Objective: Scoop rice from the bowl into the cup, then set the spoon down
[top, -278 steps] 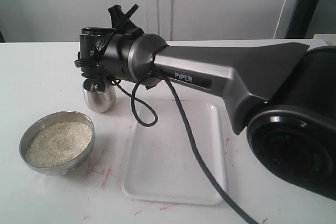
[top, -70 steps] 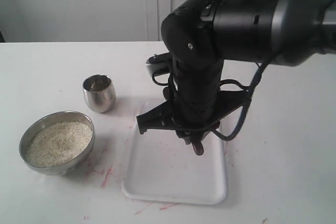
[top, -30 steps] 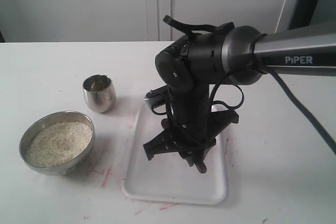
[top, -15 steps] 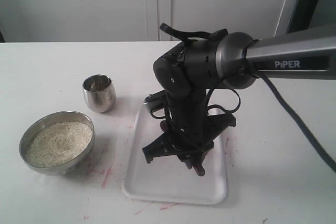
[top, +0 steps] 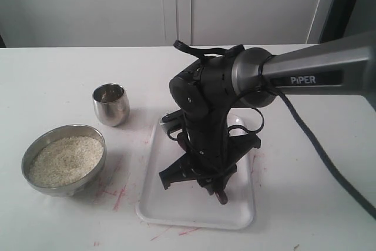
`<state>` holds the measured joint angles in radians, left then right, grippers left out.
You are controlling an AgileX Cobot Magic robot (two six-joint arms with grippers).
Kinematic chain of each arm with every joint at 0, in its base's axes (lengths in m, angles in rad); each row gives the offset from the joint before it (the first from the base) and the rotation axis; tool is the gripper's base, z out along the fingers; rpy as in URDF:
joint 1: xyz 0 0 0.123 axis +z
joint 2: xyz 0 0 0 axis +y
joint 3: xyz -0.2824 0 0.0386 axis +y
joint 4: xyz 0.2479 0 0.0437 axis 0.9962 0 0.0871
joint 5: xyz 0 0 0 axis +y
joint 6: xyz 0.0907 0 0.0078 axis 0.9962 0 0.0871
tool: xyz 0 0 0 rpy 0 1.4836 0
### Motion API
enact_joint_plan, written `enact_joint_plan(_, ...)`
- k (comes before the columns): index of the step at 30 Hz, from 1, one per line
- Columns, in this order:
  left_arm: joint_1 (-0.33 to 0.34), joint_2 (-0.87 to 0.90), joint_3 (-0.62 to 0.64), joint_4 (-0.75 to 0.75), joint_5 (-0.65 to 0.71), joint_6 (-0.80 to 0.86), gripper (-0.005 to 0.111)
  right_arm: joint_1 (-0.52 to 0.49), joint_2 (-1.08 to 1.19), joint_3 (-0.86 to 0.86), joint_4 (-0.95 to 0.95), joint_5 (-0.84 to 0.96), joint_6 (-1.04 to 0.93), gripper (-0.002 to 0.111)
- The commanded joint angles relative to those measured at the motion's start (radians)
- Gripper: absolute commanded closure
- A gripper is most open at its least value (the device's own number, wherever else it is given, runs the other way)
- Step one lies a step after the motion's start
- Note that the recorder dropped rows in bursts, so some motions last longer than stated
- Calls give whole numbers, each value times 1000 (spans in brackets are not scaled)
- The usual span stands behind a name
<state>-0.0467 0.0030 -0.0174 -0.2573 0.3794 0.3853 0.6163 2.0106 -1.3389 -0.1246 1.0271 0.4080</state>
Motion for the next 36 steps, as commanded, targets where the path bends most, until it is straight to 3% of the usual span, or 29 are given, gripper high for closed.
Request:
enact_joint_plan(1, -5, -3, 5, -11, 2, 3, 92, -9, -2, 2, 2, -9, -11, 100)
enact_joint_plan(8, -5, -3, 5, -11, 2, 3, 92, -9, -2, 2, 4, -11, -11, 77)
enact_joint_plan(17, -5, -3, 5, -11, 2, 3, 92, -9, -17, 2, -13, -22, -11, 76)
enact_joint_plan(19, -5, -3, 5, -11, 2, 3, 92, -9, -46, 2, -31, -29, -11, 80)
enact_joint_plan(24, -5, -3, 5, -11, 2, 3, 92, -9, -134, 2, -50, -67, -11, 107)
enact_joint_plan(36, -5, -3, 5, -11, 2, 3, 92, -8, -401, 30, -62, -145, -35, 108)
